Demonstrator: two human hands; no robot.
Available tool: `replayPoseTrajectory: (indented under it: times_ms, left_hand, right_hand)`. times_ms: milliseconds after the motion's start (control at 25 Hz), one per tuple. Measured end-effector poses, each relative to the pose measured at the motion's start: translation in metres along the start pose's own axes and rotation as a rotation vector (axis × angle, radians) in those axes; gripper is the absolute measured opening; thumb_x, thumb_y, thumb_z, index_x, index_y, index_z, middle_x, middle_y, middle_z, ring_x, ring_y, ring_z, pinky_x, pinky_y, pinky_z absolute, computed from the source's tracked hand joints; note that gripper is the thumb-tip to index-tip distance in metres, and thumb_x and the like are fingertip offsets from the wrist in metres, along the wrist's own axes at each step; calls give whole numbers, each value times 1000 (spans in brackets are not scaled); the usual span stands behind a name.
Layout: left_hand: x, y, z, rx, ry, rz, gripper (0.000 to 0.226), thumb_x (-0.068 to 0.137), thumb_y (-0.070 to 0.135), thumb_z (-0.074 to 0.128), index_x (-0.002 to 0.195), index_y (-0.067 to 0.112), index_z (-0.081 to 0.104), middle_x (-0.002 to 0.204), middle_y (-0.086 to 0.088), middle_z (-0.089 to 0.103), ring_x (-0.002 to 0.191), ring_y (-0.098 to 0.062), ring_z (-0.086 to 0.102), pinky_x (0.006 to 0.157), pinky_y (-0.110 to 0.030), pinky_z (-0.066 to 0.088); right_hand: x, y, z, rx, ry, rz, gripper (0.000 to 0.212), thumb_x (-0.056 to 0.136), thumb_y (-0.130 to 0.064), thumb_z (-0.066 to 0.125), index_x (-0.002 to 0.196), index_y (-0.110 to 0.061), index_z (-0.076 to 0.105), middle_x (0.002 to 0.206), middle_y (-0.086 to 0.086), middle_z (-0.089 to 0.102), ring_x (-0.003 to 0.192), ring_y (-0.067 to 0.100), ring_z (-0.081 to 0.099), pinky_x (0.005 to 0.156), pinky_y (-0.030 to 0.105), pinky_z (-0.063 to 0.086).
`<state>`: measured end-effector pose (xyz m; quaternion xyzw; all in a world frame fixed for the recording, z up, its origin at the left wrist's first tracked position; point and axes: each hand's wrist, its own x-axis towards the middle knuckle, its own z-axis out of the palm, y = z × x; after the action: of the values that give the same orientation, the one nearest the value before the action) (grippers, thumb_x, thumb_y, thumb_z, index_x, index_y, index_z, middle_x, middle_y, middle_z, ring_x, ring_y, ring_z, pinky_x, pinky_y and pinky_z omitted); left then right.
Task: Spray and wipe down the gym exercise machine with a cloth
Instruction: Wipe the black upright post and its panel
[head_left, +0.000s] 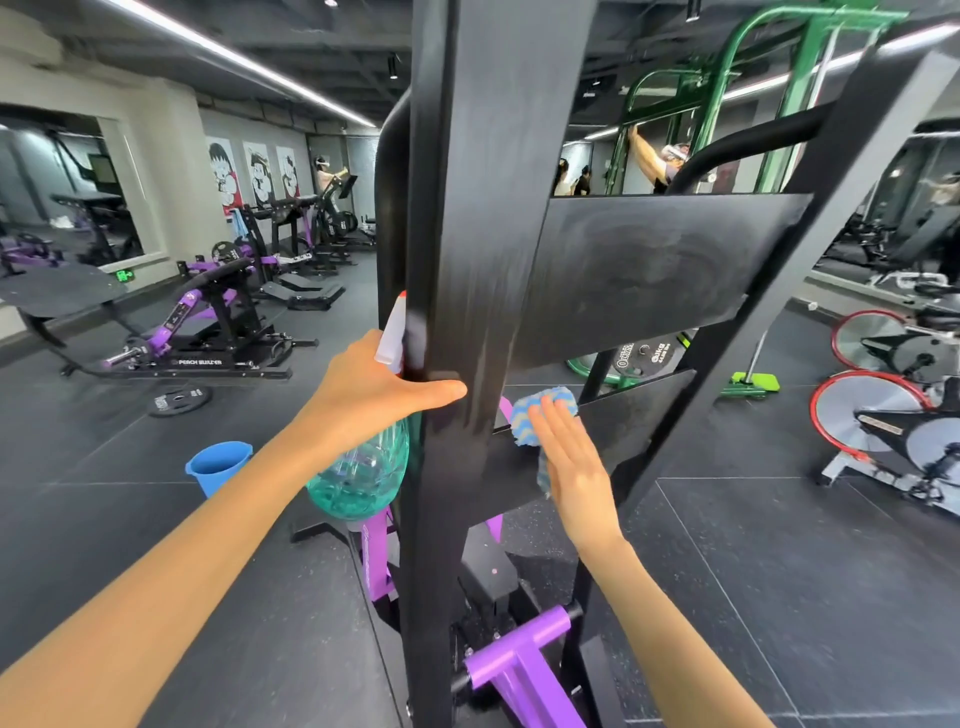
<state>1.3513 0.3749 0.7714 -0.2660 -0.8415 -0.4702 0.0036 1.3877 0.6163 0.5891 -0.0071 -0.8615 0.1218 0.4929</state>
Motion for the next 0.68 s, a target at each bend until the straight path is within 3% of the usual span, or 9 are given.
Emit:
replayPoseTrajectory:
  times_ms: [120,200,280,320,440,480,520,600,680]
  left_hand:
    - [2,-2,0,4,-2,-34,58,57,49,82,108,28,64,100,8,72,93,-10,67,85,-34,55]
    - [1,1,0,14,-8,-2,47,66,41,83,107,29,64,99,8,72,91,-10,67,80,-29,54]
    - [1,2,1,10,-5,19,38,73,32,81,108,29,65,99,9,72,93,-9,67,84,-29,53]
    - [1,2,2,7,2,14,38,73,32,81,107,28,65,99,8,72,93,-9,67,87,-30,53]
    - [2,1,2,-8,10,4,39,71,34,81,106,28,65,98,10,72,92,-8,67,89,-32,54]
    - [3,0,2,-7,0,6,40,71,34,81,107,29,65,98,11,72,92,-6,67,88,-31,54]
    - [4,-1,1,-2,-11,10,41,71,35,81,109,31,64,99,12,72,93,-5,67,88,-30,54]
    - [5,-3,0,-6,-22,7,47,70,37,82,113,34,62,101,14,72,94,-5,67,87,-28,53]
    - [7,-4,0,-18,-31,5,50,70,39,82,115,34,61,102,15,72,95,-4,67,88,-27,53]
  right_hand:
    - [18,45,-6,18,277,365,43,90,8,41,130,-3,53,132,10,51,110,26,47,99,32,37]
    - [34,60,-2,82,408,616,49,88,12,48,134,-4,51,137,15,46,118,28,45,101,24,32]
    - [46,75,4,180,472,859,49,89,11,45,134,-5,52,133,17,47,119,27,48,100,25,34]
    - [50,84,5,181,443,1003,45,91,8,42,132,-5,52,130,19,49,117,30,50,99,31,36]
    - [47,99,3,168,151,1413,39,95,0,40,132,-4,50,125,26,54,117,41,51,98,44,39]
    - [47,97,3,166,146,1429,41,94,0,40,134,-5,49,125,26,54,118,41,51,98,43,38]
    - [52,92,4,175,252,1357,43,93,2,40,134,-5,48,125,24,55,118,39,51,96,41,39]
    - [61,75,5,213,574,1041,48,89,8,40,133,-8,51,125,19,54,116,31,52,93,36,40]
    - [71,75,6,217,727,965,50,88,8,39,132,-11,53,129,15,51,116,28,52,93,36,41]
